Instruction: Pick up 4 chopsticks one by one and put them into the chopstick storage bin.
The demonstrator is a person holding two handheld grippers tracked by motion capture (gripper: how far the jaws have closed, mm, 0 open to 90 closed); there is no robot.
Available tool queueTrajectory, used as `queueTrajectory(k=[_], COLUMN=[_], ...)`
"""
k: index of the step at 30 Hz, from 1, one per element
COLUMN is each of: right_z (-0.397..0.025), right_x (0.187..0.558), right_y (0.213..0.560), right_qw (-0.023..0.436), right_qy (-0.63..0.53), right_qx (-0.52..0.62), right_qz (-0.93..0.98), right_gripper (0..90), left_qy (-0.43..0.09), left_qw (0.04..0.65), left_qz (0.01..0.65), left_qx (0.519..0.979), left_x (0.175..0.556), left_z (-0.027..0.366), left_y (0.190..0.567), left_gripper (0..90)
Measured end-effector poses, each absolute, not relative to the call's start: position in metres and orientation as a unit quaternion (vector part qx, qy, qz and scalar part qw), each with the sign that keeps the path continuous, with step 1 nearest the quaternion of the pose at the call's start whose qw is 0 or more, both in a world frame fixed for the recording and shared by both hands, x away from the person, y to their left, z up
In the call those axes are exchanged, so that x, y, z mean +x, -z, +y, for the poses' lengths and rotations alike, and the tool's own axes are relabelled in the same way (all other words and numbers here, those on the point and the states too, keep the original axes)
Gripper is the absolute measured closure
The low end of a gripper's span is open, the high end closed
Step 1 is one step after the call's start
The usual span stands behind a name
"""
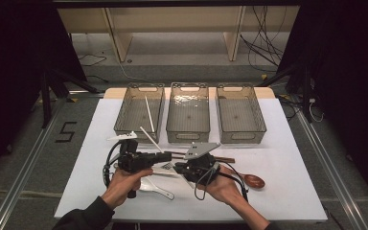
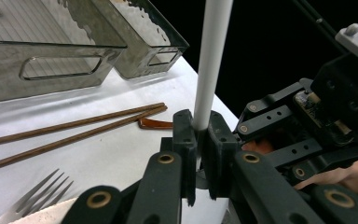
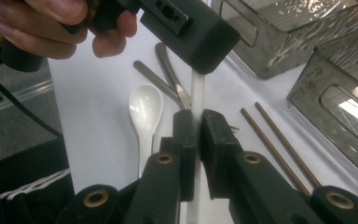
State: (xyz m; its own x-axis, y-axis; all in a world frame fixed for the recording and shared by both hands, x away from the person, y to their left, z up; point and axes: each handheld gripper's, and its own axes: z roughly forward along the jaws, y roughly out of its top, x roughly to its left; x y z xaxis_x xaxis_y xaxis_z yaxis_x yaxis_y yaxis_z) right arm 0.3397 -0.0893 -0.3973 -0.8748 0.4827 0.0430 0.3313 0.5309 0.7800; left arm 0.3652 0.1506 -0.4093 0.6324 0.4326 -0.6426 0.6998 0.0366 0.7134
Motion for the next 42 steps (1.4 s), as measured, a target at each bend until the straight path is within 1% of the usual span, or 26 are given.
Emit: queueTrajectory(k=[2, 3, 8, 12, 14, 17, 22, 27, 32, 42], right_z=[-0.090, -0.092, -0.113, -0.131, -0.137, -0.141, -0.149, -0.151, -0.149, -0.148], right_x=[0.340, 0.340, 0.342, 0.346, 0.347, 0.345, 0.344, 0.345, 0.344, 0.344], right_y=[0.396, 0.395, 0.391, 0.394, 0.397, 0.401, 0.404, 0.406, 0.406, 0.406], right_qw=[0.087, 0.087, 0.087, 0.092, 0.086, 0.082, 0.076, 0.071, 0.070, 0.067], right_qy=[-0.428, -0.431, -0.420, -0.394, -0.385, -0.373, -0.372, -0.372, -0.372, -0.377], right_qx=[0.235, 0.235, 0.247, 0.266, 0.272, 0.277, 0.291, 0.296, 0.296, 0.298], right_qz=[0.868, 0.867, 0.869, 0.875, 0.878, 0.881, 0.878, 0.877, 0.877, 0.874], right_gripper=[81.7, 77.0, 59.1, 50.2, 45.1, 40.6, 37.2, 36.2, 34.9, 31.7], left_qy=[0.103, 0.097, 0.085, 0.076, 0.068, 0.054, 0.035, 0.020, 0.007, -0.018], left_qw=[0.590, 0.589, 0.589, 0.588, 0.590, 0.591, 0.591, 0.585, 0.571, 0.534], left_qz=[0.412, 0.411, 0.434, 0.449, 0.455, 0.463, 0.476, 0.488, 0.501, 0.529], left_qx=[0.687, 0.689, 0.677, 0.668, 0.663, 0.658, 0.650, 0.647, 0.650, 0.659], left_x=[0.366, 0.367, 0.376, 0.385, 0.391, 0.400, 0.417, 0.435, 0.452, 0.488], left_z=[0.154, 0.157, 0.178, 0.194, 0.203, 0.215, 0.233, 0.247, 0.251, 0.254], left_y=[0.405, 0.402, 0.395, 0.390, 0.385, 0.375, 0.359, 0.345, 0.338, 0.336], left_gripper=[84.2, 84.2, 84.2, 84.1, 84.1, 84.1, 84.1, 84.0, 84.0, 83.9])
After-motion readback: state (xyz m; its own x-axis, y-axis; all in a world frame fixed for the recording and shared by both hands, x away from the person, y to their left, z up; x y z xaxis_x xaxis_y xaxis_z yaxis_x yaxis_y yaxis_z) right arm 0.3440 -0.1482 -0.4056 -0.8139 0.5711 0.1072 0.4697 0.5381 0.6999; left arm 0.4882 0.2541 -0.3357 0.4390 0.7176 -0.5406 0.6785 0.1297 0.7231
